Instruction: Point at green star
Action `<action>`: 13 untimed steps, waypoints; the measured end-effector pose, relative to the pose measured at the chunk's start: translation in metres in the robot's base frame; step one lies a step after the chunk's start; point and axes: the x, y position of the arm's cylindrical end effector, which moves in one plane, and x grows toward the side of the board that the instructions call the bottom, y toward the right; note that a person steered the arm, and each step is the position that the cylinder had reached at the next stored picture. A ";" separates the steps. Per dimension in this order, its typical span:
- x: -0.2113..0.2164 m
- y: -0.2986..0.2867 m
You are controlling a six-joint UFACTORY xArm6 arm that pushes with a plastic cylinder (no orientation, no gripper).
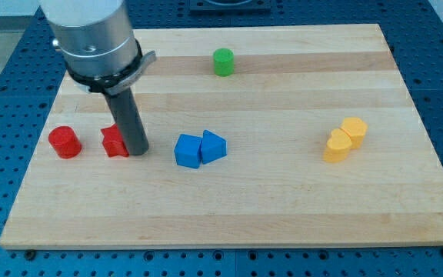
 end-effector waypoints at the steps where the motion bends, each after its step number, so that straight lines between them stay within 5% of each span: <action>1: 0.000 -0.018; 4: 0.000 -0.054; 5: 0.000 -0.026; 8: -0.071 -0.003; 13: -0.144 -0.113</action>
